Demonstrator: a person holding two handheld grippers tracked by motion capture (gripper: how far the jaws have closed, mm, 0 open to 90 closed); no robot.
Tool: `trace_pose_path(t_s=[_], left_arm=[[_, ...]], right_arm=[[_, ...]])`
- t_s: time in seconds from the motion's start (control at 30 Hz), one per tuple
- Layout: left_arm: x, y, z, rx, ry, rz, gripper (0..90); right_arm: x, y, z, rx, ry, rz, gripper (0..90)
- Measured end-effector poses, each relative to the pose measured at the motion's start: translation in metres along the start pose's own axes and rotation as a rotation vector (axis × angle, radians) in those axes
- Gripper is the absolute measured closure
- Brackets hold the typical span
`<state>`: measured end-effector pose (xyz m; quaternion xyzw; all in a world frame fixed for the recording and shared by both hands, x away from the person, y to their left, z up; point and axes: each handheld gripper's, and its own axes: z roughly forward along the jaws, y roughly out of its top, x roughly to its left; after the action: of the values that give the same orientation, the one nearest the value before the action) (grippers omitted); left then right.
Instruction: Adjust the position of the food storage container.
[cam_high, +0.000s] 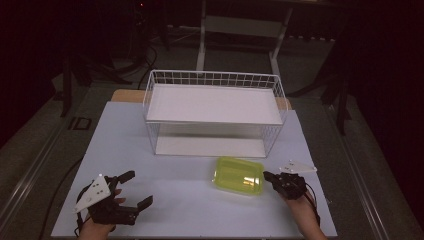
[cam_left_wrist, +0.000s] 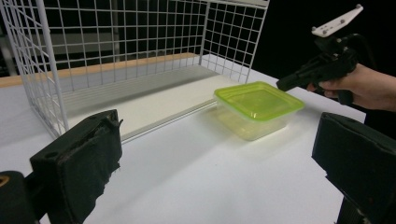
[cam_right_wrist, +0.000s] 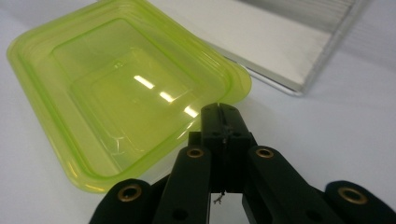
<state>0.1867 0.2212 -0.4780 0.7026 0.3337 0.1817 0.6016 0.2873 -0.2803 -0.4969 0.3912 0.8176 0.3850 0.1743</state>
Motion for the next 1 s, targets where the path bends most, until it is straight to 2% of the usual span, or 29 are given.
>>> trace_pose_path(t_s=[0.03, 0.2, 0.27, 0.37, 0.57, 0.8, 0.93, 1.0], left_arm=[[0.000, 0.000, 0.000, 0.000, -0.002, -0.001, 2.0], [-0.001, 0.000, 0.000, 0.001, -0.005, -0.002, 2.0], [-0.001, -0.001, 0.001, 0.002, -0.005, -0.002, 2.0], [-0.001, -0.001, 0.001, 0.004, -0.005, -0.001, 2.0], [-0.001, -0.001, 0.001, 0.005, -0.007, 0.001, 2.0], [-0.001, -0.001, 0.000, 0.009, -0.002, 0.009, 2.0], [-0.001, -0.002, 0.001, 0.007, -0.006, 0.002, 2.0], [-0.002, -0.002, 0.001, 0.008, -0.007, 0.002, 2.0]], right_arm=[[0.002, 0.005, 0.006, 0.003, 0.000, -0.017, 90.0], [0.006, 0.014, 0.016, 0.008, 0.013, -0.024, 90.0], [0.008, 0.017, 0.021, 0.002, 0.029, -0.020, 90.0], [0.016, 0.022, 0.030, -0.009, 0.054, -0.055, 90.0], [0.026, 0.029, 0.041, -0.007, 0.084, -0.062, 90.0], [0.026, 0.028, 0.036, -0.028, 0.088, -0.061, 90.0], [0.026, 0.026, 0.035, -0.016, 0.082, -0.064, 90.0], [0.027, 0.025, 0.037, -0.015, 0.102, -0.063, 90.0]])
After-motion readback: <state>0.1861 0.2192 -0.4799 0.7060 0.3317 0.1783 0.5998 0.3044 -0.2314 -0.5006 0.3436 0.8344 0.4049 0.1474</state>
